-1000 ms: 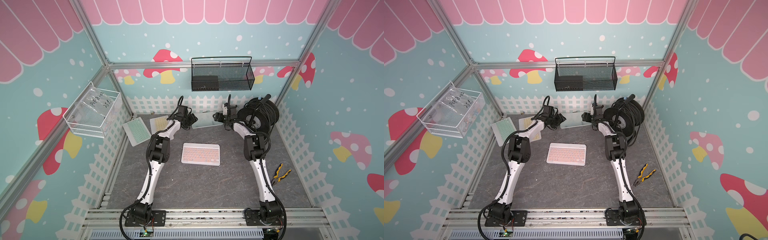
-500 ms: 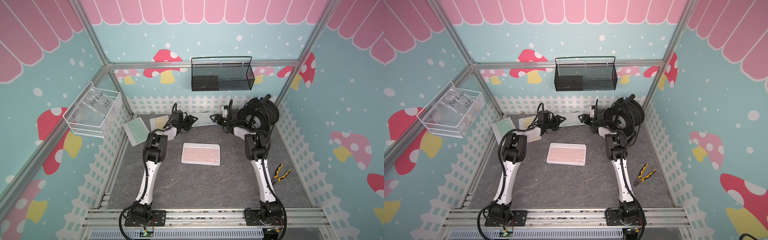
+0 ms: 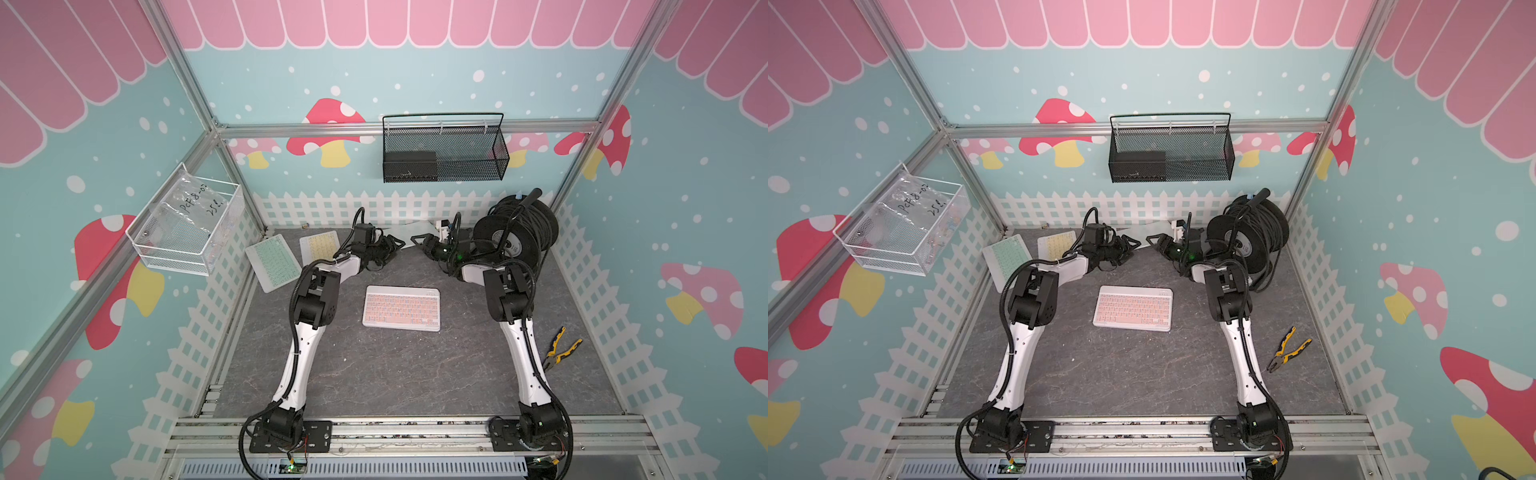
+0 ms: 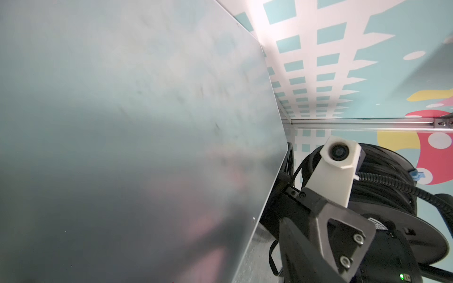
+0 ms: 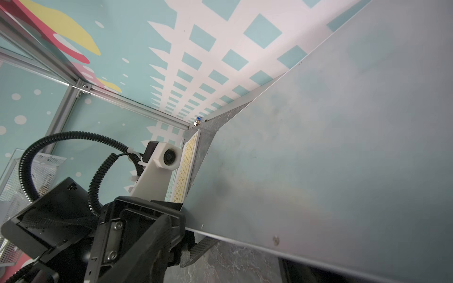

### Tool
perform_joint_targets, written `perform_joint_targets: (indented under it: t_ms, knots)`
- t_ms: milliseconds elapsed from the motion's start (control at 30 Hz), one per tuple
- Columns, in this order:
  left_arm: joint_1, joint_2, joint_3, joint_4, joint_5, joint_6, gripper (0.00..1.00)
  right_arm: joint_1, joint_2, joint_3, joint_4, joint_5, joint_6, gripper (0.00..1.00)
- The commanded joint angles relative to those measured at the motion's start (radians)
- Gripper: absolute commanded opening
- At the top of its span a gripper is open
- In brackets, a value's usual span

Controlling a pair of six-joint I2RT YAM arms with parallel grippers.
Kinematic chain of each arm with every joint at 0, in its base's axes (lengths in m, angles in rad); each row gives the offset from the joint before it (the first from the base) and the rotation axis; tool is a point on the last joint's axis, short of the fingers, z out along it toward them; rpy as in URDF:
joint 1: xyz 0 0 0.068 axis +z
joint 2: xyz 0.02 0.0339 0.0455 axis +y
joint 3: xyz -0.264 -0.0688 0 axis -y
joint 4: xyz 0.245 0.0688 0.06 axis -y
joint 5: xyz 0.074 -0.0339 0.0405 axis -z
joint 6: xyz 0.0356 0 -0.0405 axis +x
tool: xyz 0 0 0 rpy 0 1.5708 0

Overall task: Stack the numeric keypads
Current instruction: Pick up the numeric keypad from the center of the board.

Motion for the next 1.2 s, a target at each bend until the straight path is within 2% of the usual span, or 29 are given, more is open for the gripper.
perform_joint_targets:
  t_ms: [0,167,333,533,633,900,1033,1167]
  knots:
    - [0.006,-0.041,-0.02,-0.016,-0.039,0.018,0.67,0.0,0.023,-0.028,0.04,0.061,0.089,0.63]
    - [0.009,-0.057,-0.049,-0.007,-0.044,0.019,0.67,0.004,0.026,-0.031,0.051,0.109,0.139,0.47]
    - [0.021,-0.115,-0.131,0.048,-0.032,0.003,0.67,0.004,-0.027,-0.107,0.088,0.159,0.191,0.34]
    - [0.03,-0.288,-0.391,0.192,-0.027,-0.002,0.67,0.009,-0.076,-0.187,0.165,0.205,0.275,0.21]
    - [0.035,-0.383,-0.509,0.217,-0.021,0.014,0.67,0.018,-0.099,-0.21,0.159,0.232,0.281,0.12]
    - [0.047,-0.584,-0.69,0.179,-0.025,0.076,0.67,0.033,-0.133,-0.224,0.125,0.311,0.253,0.13]
    - [0.055,-0.627,-0.736,0.185,-0.022,0.078,0.67,0.038,-0.079,-0.127,0.11,0.346,0.242,0.18]
    - [0.062,-0.652,-0.751,0.149,-0.025,0.103,0.67,0.039,0.018,0.01,0.124,0.366,0.289,0.22]
